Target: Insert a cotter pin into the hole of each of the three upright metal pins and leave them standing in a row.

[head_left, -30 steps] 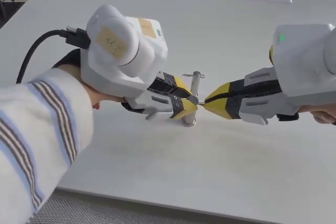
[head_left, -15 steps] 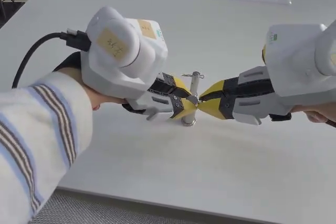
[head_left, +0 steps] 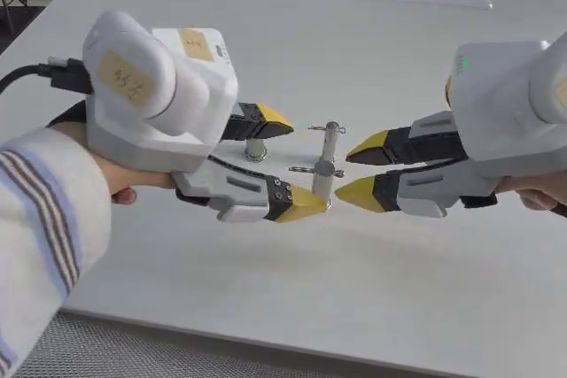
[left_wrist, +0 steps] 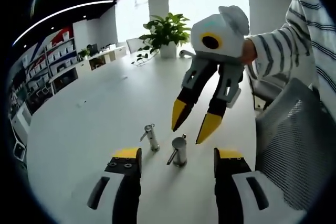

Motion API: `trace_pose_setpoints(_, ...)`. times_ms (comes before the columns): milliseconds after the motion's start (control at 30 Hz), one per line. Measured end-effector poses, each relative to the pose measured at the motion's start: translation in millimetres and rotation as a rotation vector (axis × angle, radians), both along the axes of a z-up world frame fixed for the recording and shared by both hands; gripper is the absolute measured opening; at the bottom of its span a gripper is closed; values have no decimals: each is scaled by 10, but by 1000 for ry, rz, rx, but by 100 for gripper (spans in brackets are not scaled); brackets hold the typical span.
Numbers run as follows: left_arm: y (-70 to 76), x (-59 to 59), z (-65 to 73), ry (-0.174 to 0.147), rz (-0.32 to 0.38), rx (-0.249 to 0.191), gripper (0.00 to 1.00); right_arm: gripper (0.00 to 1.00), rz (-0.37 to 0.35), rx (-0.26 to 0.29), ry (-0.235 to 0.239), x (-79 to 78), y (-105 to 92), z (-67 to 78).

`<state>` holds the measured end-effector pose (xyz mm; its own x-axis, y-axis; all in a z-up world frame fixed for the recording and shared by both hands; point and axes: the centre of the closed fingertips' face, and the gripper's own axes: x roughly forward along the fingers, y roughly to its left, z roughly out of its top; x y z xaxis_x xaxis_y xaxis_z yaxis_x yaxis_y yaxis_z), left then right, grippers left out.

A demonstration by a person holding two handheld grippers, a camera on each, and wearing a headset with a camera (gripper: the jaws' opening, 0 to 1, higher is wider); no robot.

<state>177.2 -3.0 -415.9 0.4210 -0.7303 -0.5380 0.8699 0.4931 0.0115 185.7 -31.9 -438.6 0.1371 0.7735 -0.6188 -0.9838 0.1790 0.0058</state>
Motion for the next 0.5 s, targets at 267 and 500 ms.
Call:
trace_pose_setpoints(267,199,-92,101,15,133,-115,76,23,-2,5,14,-9,92,-15)
trace_pose_setpoints(500,289,-223,138,43,181,-149,97,24,-3,-2,28,-20,174,-74)
